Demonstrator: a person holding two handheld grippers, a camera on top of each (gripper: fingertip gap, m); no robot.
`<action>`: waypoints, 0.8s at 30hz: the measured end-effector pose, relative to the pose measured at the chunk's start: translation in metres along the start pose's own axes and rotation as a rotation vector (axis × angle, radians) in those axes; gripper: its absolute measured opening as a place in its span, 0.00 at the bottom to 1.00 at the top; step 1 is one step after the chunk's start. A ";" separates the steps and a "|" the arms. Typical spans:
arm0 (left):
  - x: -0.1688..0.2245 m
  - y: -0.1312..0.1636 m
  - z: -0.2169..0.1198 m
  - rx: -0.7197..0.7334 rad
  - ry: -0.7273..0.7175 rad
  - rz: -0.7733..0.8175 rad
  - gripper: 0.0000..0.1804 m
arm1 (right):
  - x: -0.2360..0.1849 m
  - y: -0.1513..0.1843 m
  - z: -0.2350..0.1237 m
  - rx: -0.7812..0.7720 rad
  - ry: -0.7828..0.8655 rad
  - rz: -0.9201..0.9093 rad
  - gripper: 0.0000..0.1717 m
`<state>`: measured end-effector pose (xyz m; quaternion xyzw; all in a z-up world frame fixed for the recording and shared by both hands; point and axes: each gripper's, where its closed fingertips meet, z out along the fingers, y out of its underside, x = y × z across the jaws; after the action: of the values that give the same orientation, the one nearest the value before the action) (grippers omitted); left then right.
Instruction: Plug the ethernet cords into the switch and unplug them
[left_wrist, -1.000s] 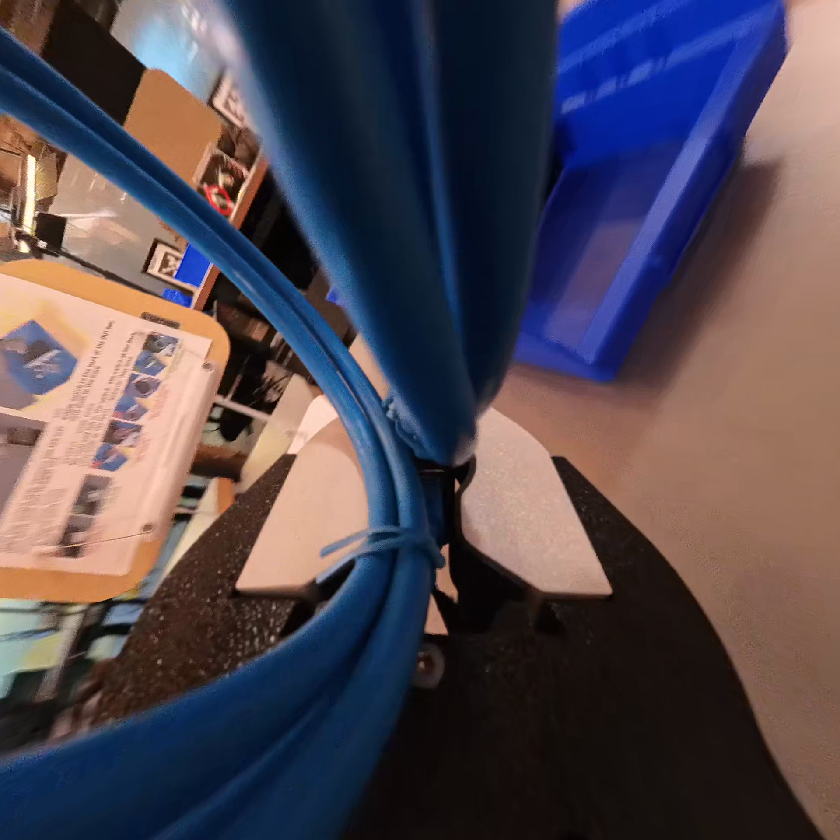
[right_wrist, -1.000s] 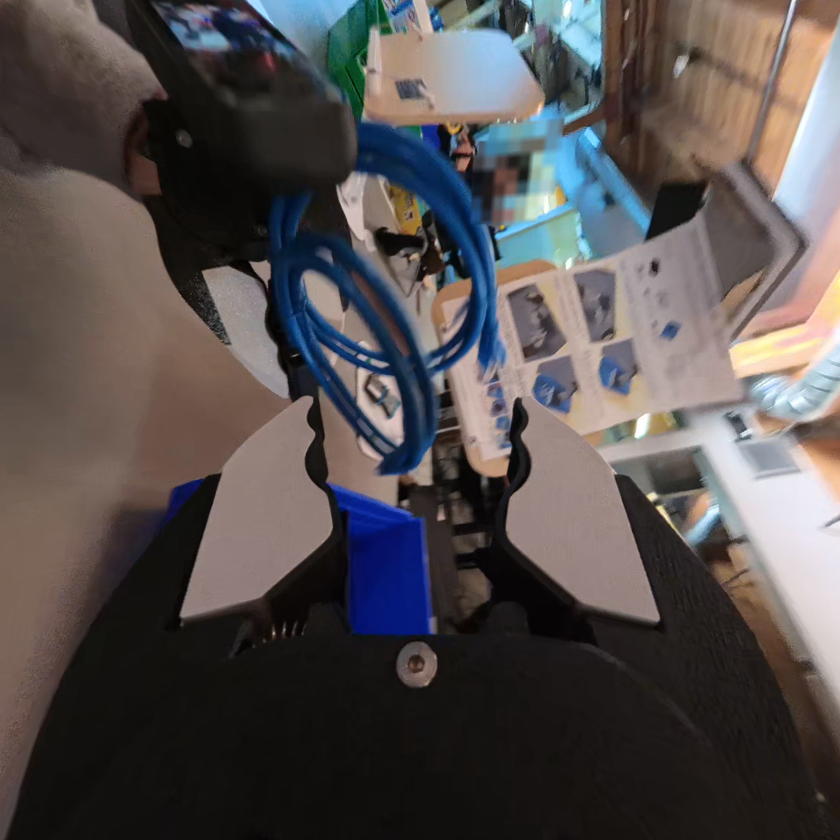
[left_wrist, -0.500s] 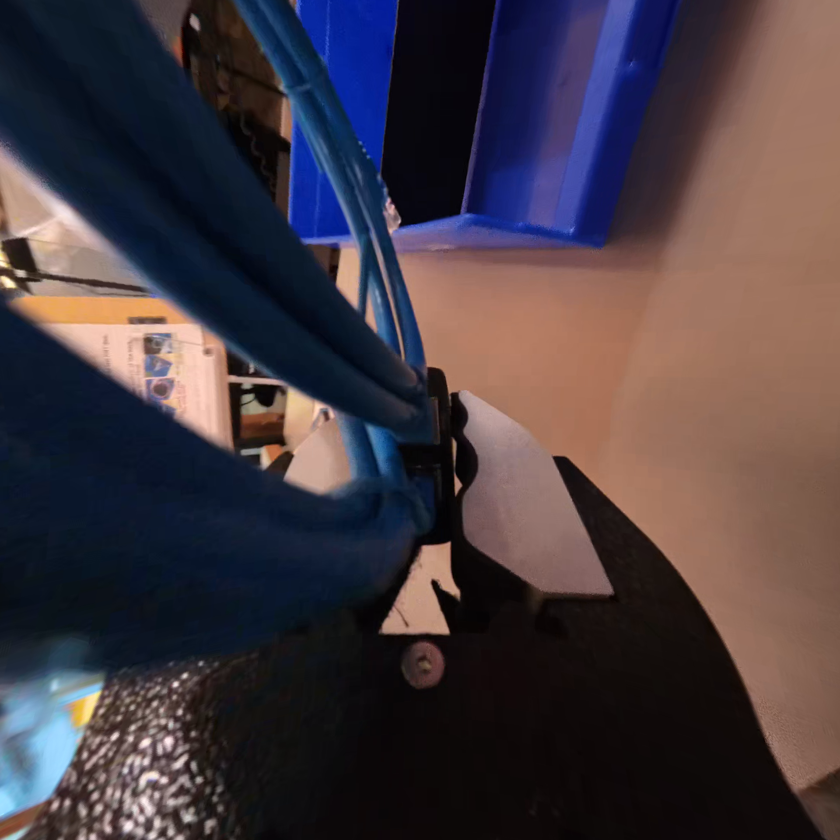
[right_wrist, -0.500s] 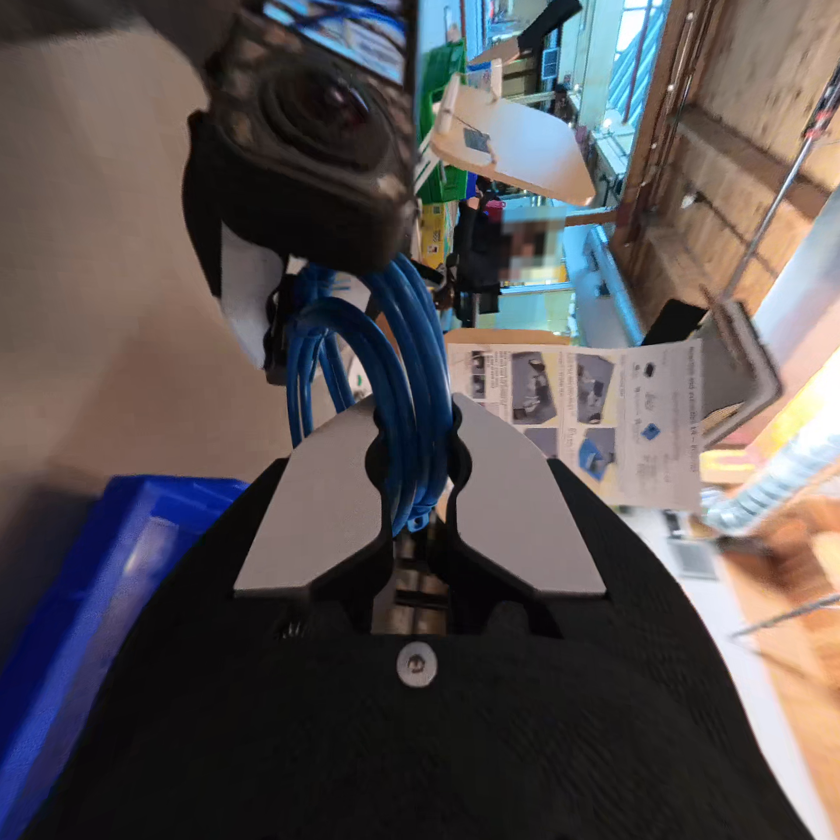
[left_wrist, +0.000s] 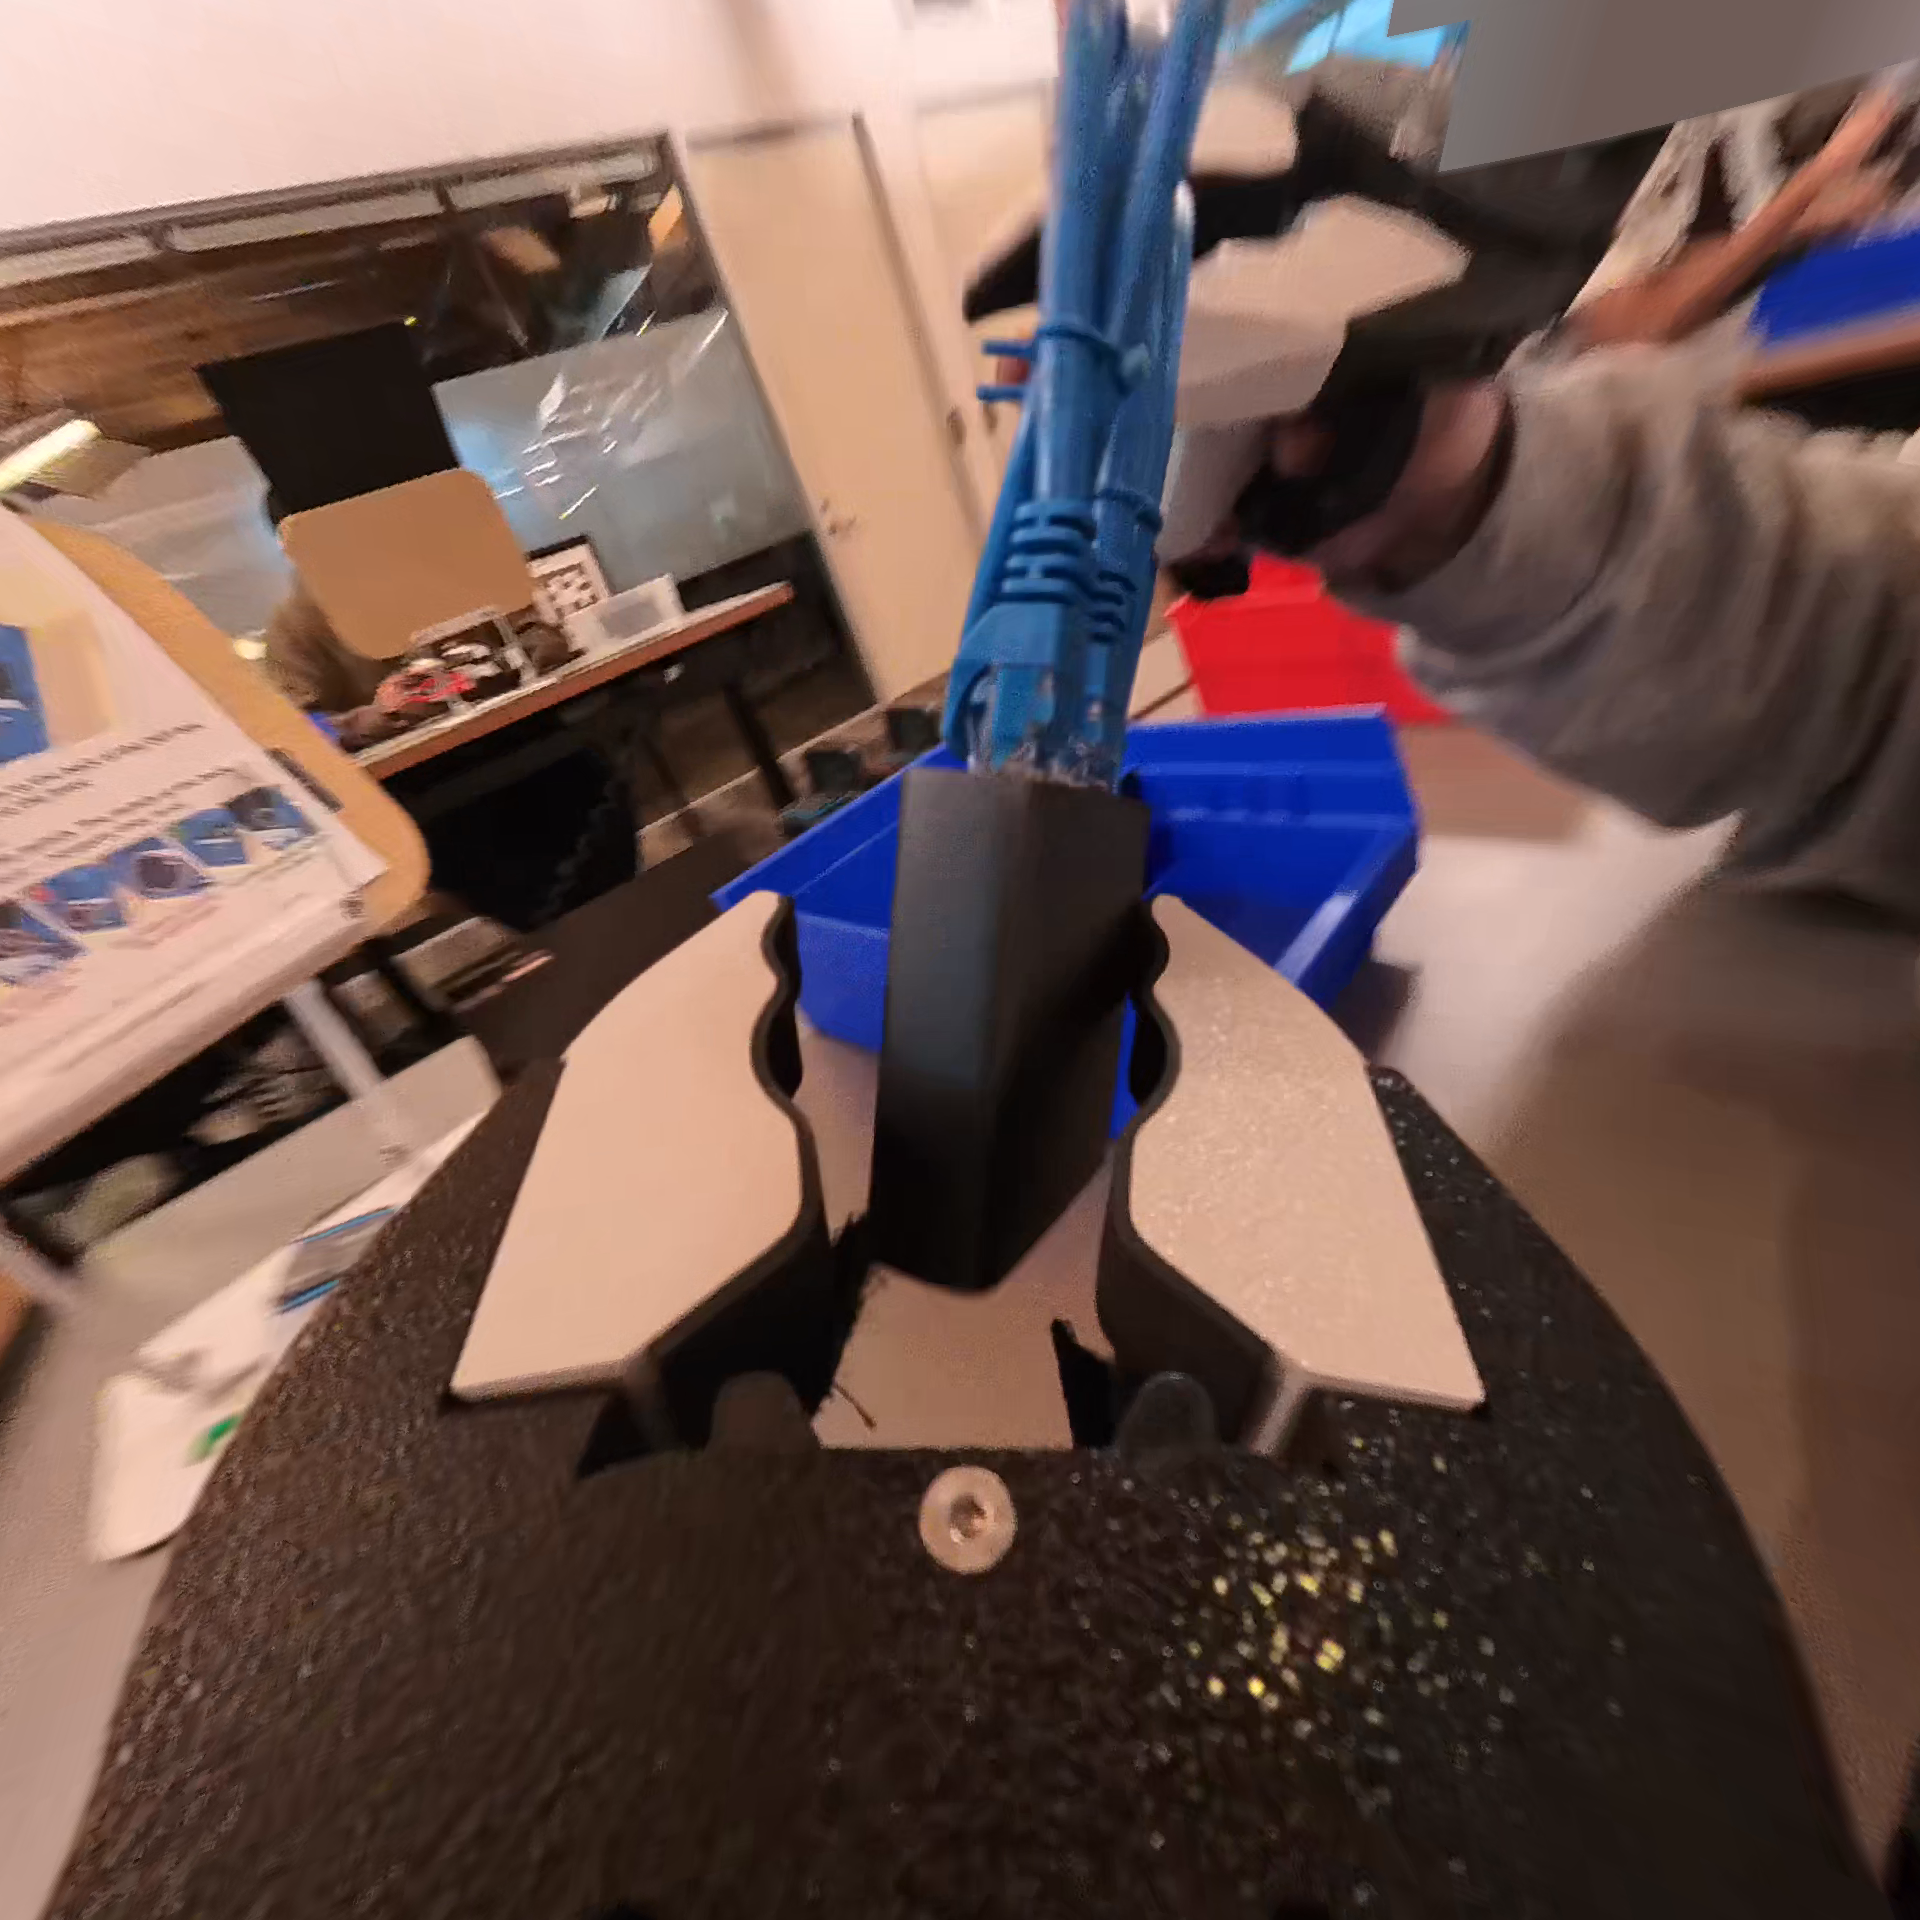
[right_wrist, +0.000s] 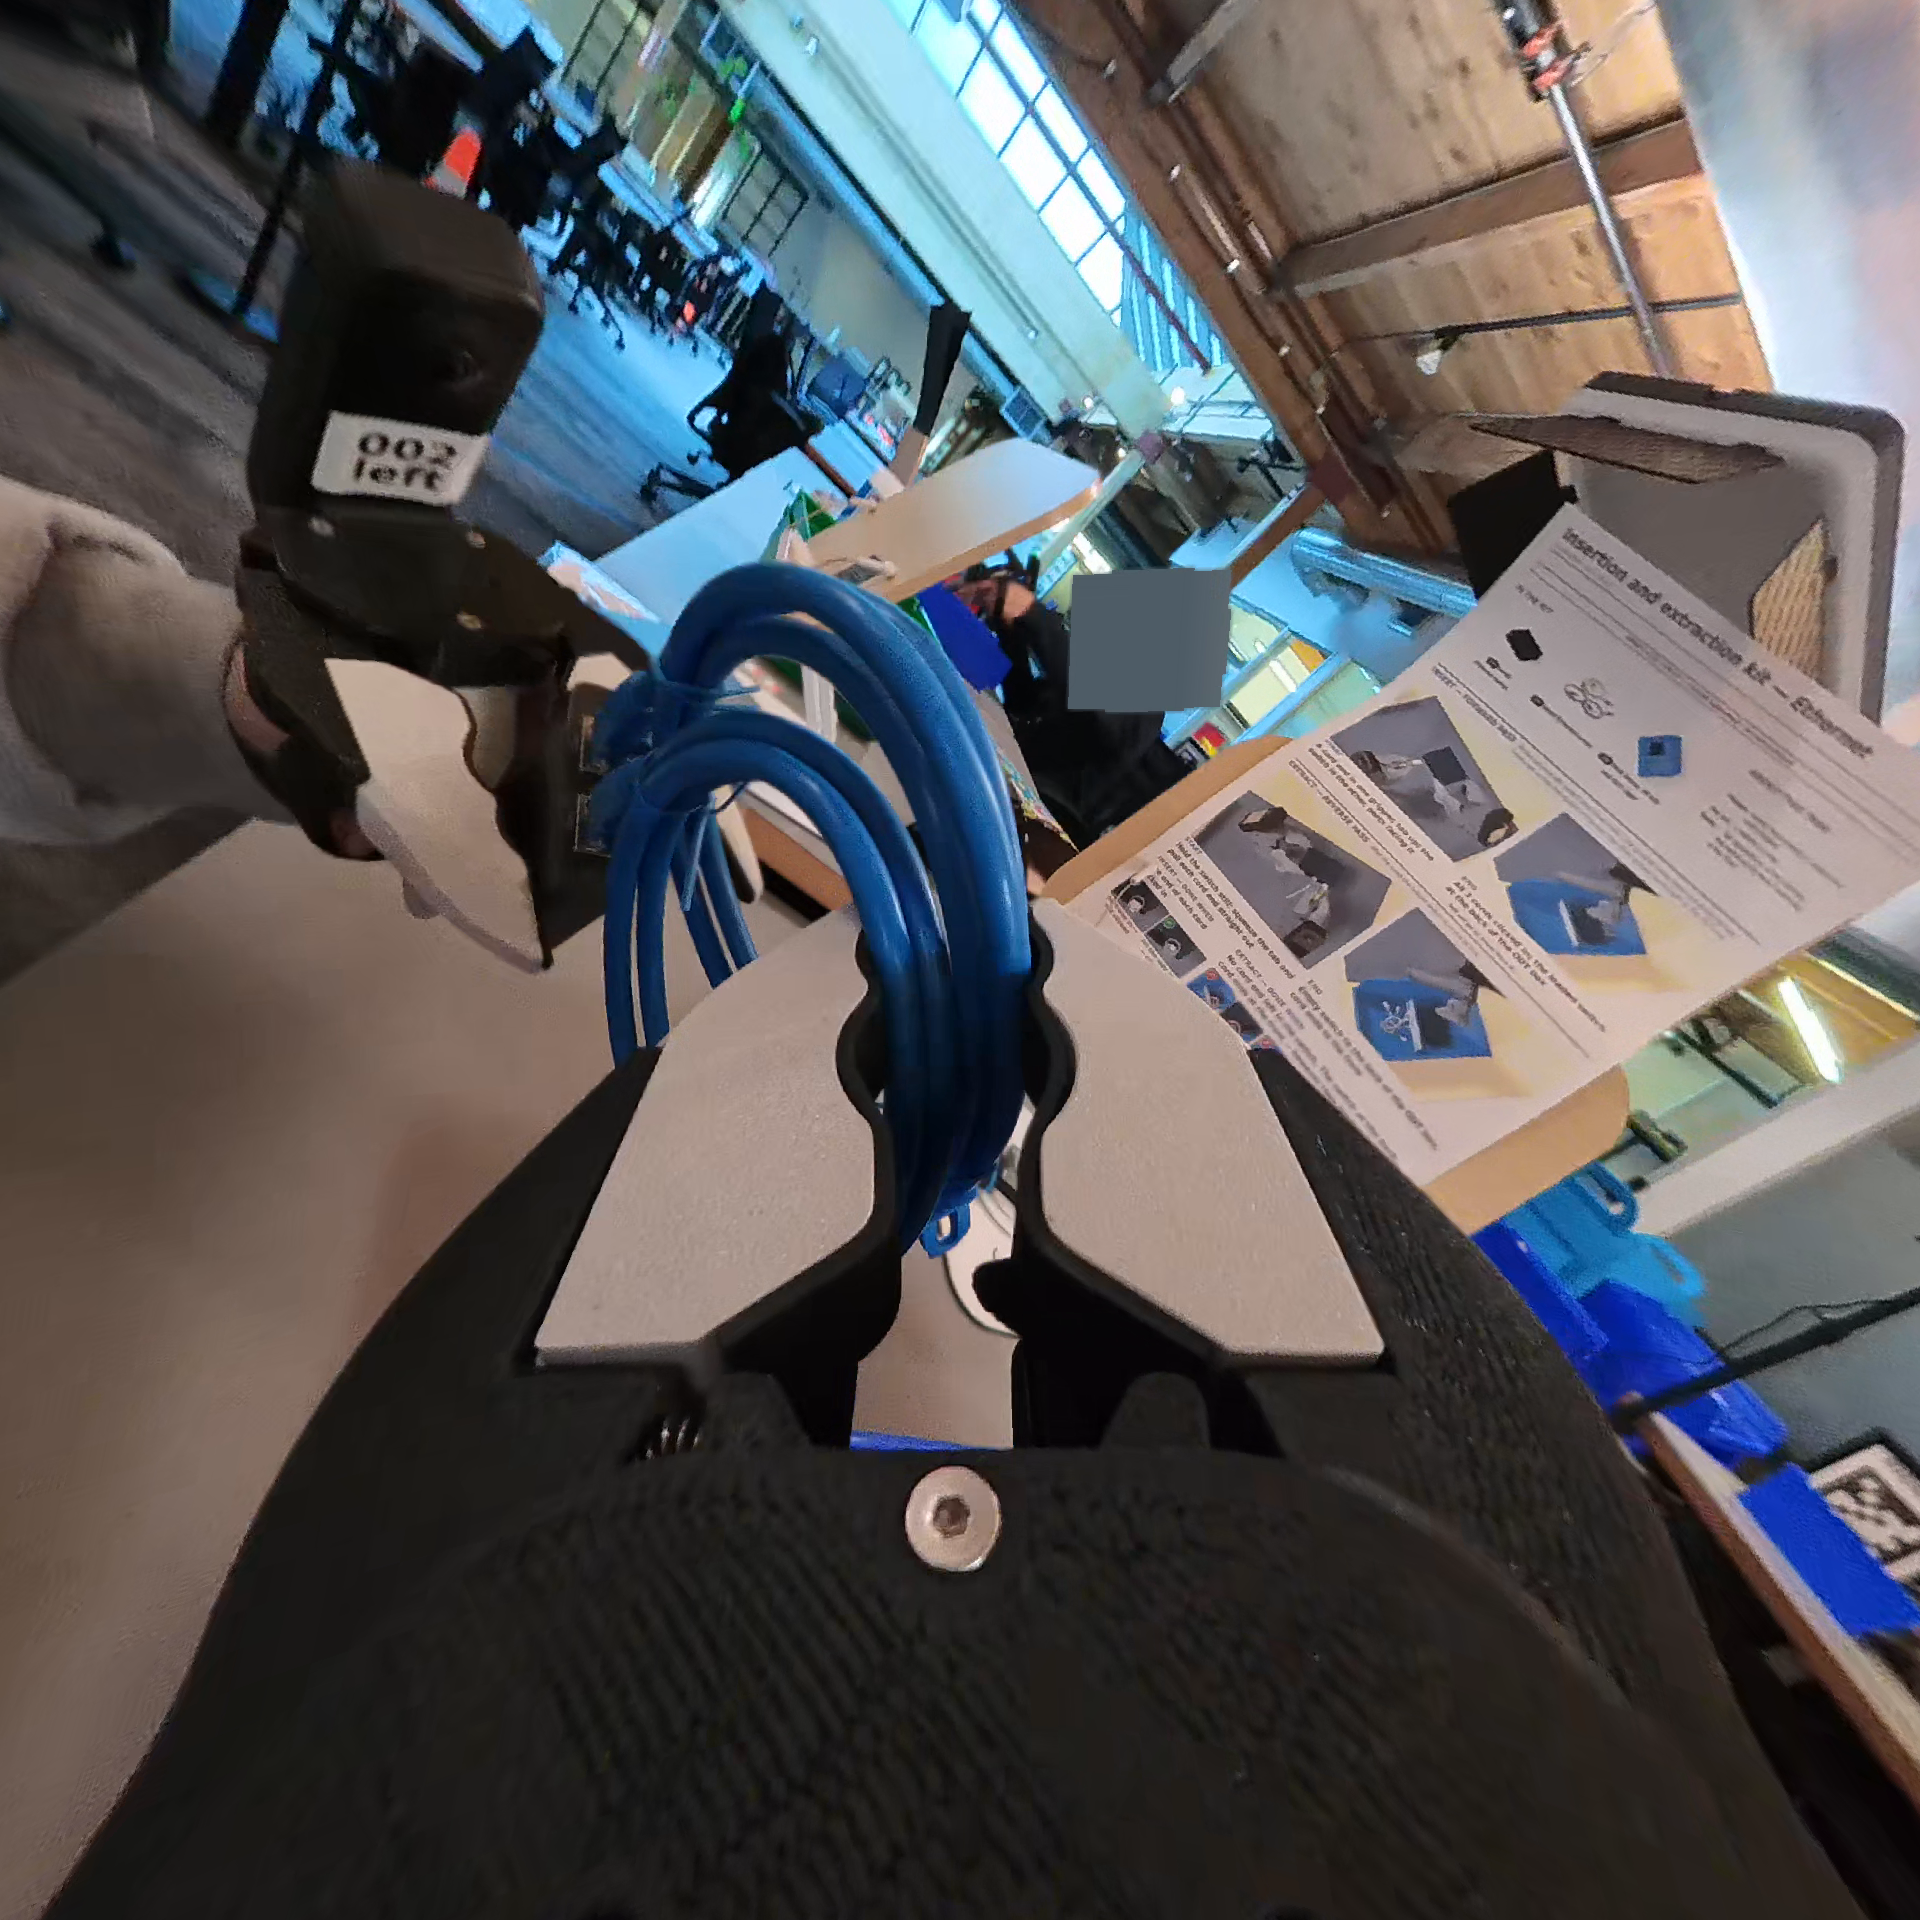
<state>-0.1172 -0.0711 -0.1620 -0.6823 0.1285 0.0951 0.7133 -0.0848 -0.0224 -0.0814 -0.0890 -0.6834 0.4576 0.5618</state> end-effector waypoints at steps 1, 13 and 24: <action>0.002 -0.004 -0.003 0.060 0.043 -0.067 0.34 | 0.002 0.001 -0.001 0.010 0.012 0.021 0.12; 0.013 -0.029 -0.032 0.319 0.042 -0.114 0.12 | -0.010 0.012 -0.006 0.063 -0.044 0.156 0.13; 0.010 -0.001 -0.049 -0.258 -0.234 0.361 0.11 | -0.062 0.002 -0.008 -0.124 -0.263 0.004 0.28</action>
<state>-0.1097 -0.1204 -0.1664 -0.7181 0.1514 0.3151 0.6017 -0.0573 -0.0566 -0.1258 -0.0641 -0.7781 0.4232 0.4598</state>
